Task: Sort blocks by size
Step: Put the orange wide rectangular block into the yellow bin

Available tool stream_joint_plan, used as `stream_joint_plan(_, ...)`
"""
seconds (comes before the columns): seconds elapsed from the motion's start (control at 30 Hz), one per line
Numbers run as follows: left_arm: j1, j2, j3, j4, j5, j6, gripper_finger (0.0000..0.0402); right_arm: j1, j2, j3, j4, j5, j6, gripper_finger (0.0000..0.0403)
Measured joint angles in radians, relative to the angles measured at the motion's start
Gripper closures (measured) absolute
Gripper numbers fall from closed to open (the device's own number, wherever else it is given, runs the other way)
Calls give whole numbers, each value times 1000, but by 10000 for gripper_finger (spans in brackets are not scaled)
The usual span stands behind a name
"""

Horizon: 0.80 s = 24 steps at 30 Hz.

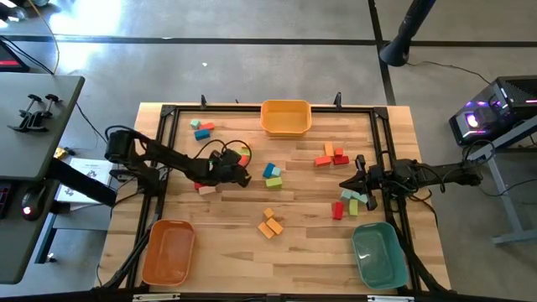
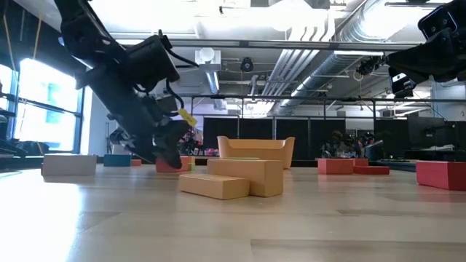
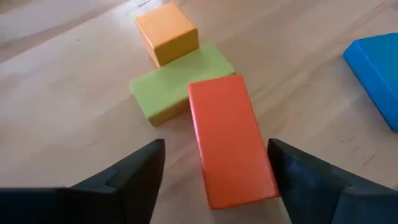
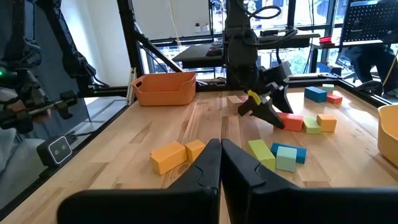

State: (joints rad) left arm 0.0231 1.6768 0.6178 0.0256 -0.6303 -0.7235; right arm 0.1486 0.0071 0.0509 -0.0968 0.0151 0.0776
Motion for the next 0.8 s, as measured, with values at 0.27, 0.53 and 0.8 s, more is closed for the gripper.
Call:
stream_joint_plan(0.27,0,-18,0,-17,109,4,283,0,0,0,0,0,0,402)
stream_joint_plan(0.53,-43,-209,25,-113,183,193,304,0,7,0,1,0,0,402)
stream_joint_plan(0.8,-86,-319,169,24,344,721,304,0,8,0,0,0,0,402)
